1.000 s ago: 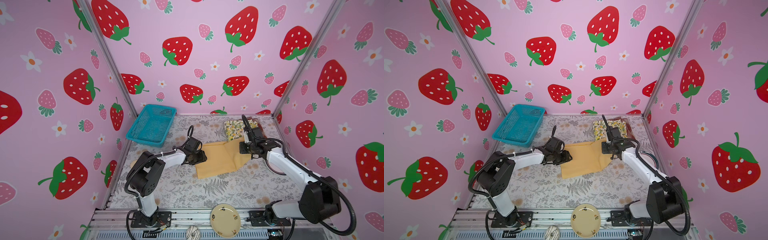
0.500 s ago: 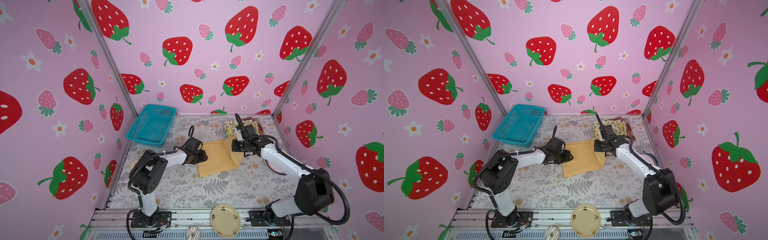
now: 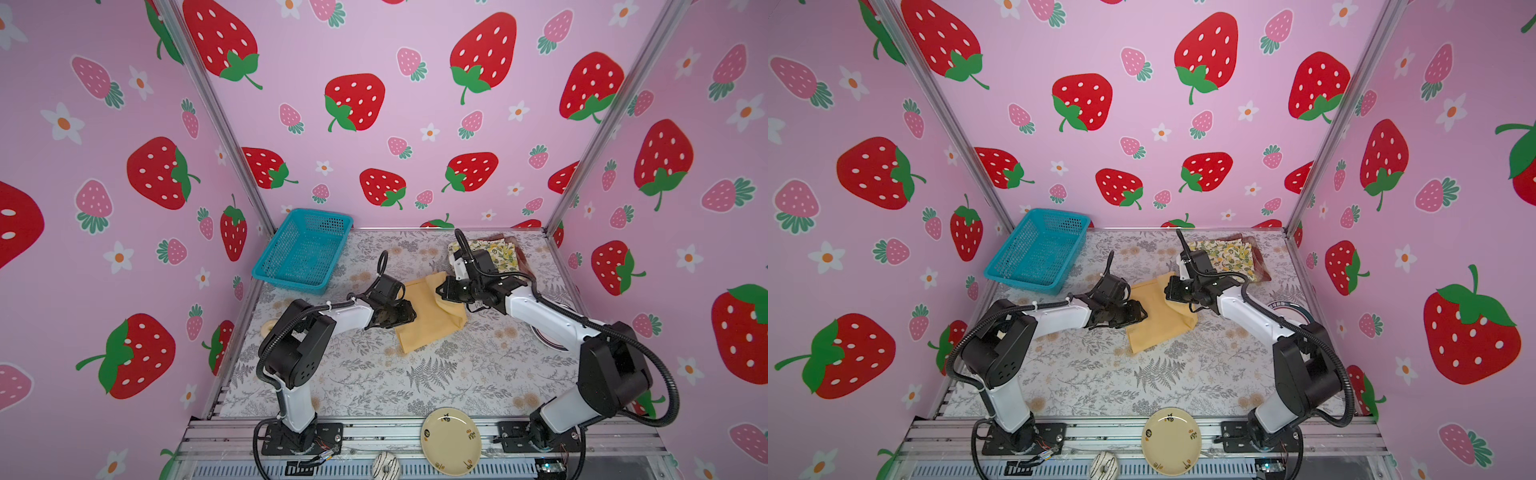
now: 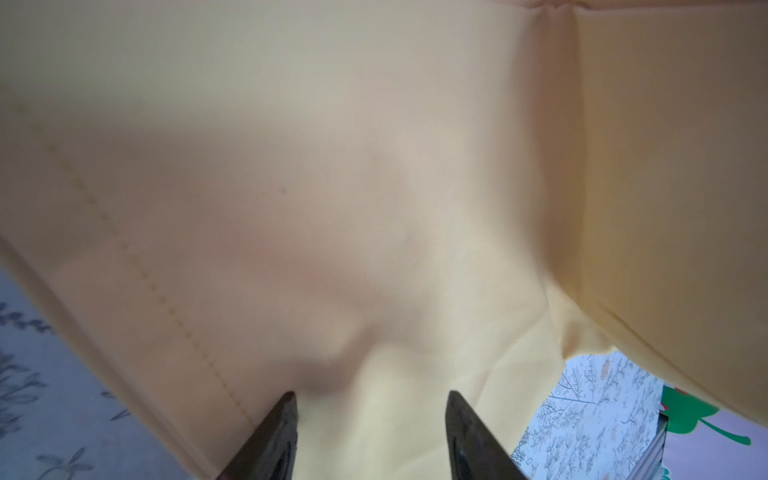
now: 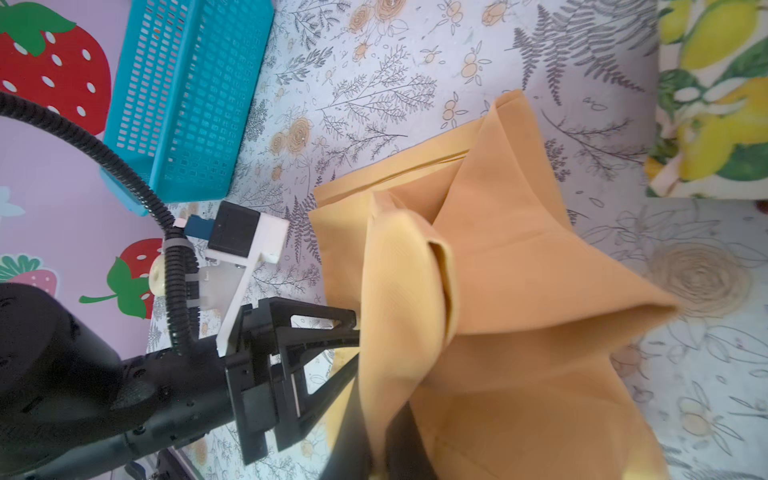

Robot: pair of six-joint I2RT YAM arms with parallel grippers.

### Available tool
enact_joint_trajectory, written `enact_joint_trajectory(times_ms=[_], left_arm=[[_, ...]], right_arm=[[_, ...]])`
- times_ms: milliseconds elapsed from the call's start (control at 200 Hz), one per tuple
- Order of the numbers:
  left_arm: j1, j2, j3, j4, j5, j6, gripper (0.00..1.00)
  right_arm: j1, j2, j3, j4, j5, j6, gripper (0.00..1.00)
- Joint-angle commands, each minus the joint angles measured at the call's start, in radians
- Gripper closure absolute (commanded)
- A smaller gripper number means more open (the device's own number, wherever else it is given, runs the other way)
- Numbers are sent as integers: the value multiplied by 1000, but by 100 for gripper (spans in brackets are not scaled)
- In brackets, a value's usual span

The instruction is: Fold and stack the skirts

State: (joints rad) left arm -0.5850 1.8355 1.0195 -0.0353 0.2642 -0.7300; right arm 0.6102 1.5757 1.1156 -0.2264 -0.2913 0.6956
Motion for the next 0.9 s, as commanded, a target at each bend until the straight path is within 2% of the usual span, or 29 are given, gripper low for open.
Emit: enact_joint_trajectory(times_ms=[0,605,896], left_arm=[[0,30,-27,-27,6,6,41],[1,17,-21,-35,3,7,42],[2,-2,-24,-39,-8,9,42]], right_arm=[[22,24,19,65,-36,57,100],[49,164,-84,248,-95,128,100],[48,240,-104,354,-152,181,85]])
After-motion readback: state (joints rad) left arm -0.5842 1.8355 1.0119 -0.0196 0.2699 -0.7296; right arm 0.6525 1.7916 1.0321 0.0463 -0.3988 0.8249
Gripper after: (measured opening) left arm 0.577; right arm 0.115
